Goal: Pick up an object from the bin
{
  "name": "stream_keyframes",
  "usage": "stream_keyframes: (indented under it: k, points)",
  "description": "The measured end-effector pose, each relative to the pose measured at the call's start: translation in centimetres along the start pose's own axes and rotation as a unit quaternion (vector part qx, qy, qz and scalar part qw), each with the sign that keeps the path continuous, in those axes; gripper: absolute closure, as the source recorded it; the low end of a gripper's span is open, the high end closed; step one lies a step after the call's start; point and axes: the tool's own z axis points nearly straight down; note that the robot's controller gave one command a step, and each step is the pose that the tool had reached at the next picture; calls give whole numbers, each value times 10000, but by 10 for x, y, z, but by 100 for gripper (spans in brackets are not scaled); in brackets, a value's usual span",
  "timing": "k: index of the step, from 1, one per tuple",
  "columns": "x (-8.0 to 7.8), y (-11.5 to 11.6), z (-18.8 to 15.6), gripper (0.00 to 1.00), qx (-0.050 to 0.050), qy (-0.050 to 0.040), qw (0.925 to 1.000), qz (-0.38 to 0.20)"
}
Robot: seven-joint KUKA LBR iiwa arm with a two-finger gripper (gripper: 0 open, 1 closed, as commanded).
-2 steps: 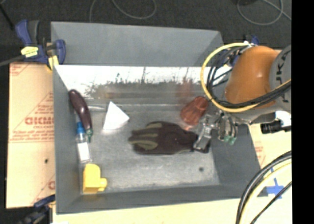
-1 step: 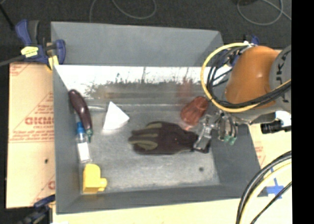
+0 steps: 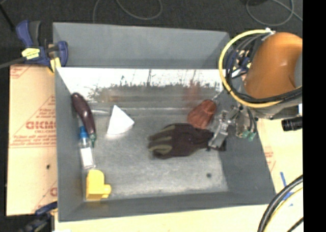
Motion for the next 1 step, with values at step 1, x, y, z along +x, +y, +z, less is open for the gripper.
stream_keyframes:
  k: [1]
  points:
    - [-1, -3, -62, 100, 0, -23, 10000, 30]
